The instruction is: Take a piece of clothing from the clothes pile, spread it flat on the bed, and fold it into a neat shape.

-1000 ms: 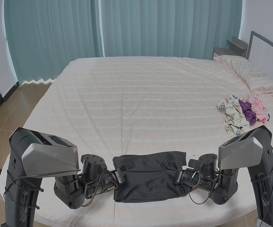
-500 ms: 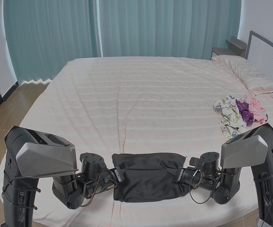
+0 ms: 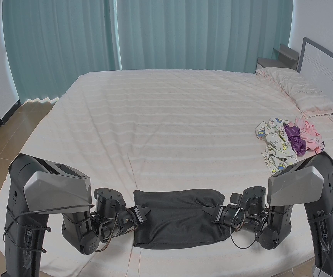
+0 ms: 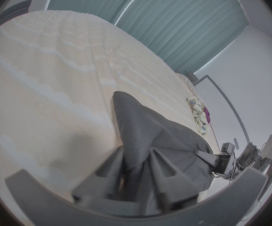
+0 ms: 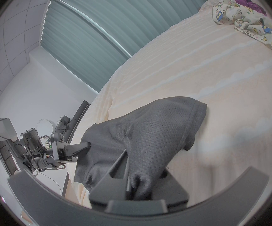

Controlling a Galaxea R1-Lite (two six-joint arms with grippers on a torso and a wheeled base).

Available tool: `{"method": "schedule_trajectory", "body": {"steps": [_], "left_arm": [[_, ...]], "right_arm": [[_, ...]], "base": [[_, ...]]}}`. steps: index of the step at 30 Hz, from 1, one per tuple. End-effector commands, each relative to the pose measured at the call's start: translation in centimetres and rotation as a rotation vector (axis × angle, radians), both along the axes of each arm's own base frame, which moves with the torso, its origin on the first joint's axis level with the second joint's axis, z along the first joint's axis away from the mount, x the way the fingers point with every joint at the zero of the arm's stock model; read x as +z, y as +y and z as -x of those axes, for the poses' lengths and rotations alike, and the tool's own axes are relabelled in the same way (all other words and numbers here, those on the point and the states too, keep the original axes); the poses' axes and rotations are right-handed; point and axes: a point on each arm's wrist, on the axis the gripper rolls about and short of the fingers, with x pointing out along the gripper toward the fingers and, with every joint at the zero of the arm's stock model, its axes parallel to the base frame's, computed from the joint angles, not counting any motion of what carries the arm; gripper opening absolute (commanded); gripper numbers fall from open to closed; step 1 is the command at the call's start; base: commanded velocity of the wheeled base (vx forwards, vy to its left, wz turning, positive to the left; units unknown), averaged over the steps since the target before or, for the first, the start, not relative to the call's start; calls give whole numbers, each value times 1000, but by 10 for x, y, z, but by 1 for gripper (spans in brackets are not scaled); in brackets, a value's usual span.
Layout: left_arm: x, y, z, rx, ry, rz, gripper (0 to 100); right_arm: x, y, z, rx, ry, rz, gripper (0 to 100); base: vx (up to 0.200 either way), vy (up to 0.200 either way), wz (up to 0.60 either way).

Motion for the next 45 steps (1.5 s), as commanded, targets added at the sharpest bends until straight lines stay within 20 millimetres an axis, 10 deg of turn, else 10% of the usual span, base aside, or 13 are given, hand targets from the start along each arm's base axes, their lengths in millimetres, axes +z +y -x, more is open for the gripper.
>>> {"method": "schedule_trajectory", "body": {"steps": [1,29,30,45], "left_arm": [[4,2,3,1,-2,1,100],[-9,-6,9,-91,-12,-57,100],[-9,-6,10,-94,-11,-56,0],[-6,-8,12,-91,-32,-55,0]], "right_arm": [[0,0,0,2,-8,-5,0],[-1,-1,1,0,-1,-1,0],[-2,-1,1,0,0,-1,0],[-5,-1,2,6,13,-1,0]], "base": [[0,0,0],[0,0,0],[0,0,0],[0,0,0]]}}
